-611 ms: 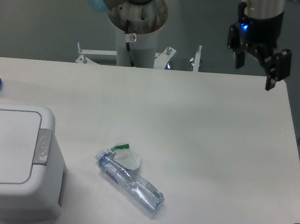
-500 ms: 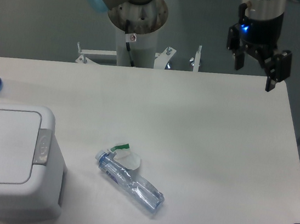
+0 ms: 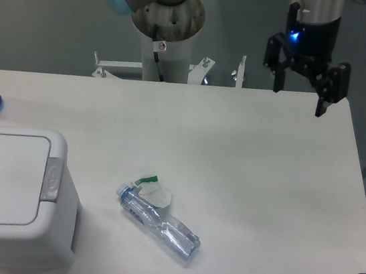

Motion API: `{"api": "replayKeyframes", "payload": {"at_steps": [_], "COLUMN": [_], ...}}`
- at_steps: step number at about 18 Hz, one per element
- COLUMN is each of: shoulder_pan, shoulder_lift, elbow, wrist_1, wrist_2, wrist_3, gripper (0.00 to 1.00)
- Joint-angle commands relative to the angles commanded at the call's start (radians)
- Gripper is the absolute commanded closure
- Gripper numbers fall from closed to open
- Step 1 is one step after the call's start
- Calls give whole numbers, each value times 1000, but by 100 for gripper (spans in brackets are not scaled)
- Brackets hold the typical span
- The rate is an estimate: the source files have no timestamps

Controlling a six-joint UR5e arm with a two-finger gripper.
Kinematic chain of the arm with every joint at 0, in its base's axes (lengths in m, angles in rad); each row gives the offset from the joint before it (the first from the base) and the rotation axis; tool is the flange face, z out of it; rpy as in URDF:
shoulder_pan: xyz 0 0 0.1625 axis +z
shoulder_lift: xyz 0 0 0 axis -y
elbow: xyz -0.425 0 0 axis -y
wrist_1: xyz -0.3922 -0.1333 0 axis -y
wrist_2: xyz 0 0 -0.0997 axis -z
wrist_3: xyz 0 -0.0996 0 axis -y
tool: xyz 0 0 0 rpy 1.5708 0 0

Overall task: Open the trash can
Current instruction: 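Move the open gripper over toward the white trash can lid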

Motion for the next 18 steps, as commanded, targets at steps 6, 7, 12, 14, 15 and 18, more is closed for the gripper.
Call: {"api": "replayKeyframes", "payload": {"at_steps": [6,7,12,14,15,18], "shoulder_pan": [-110,-123,-229,-270,-287,-330], "shoulder_lift": [-25,-29,-71,-90,-97,-109], "elbow": [5,9,43,49,57,63], "wrist_1": [95,101,178,210,221,233], "wrist_2": [-16,-16,-16,-17,-17,-19], "wrist_3": [-201,-236,-482,-565,-608,-732], "gripper": [0,0,0,0,0,0]}}
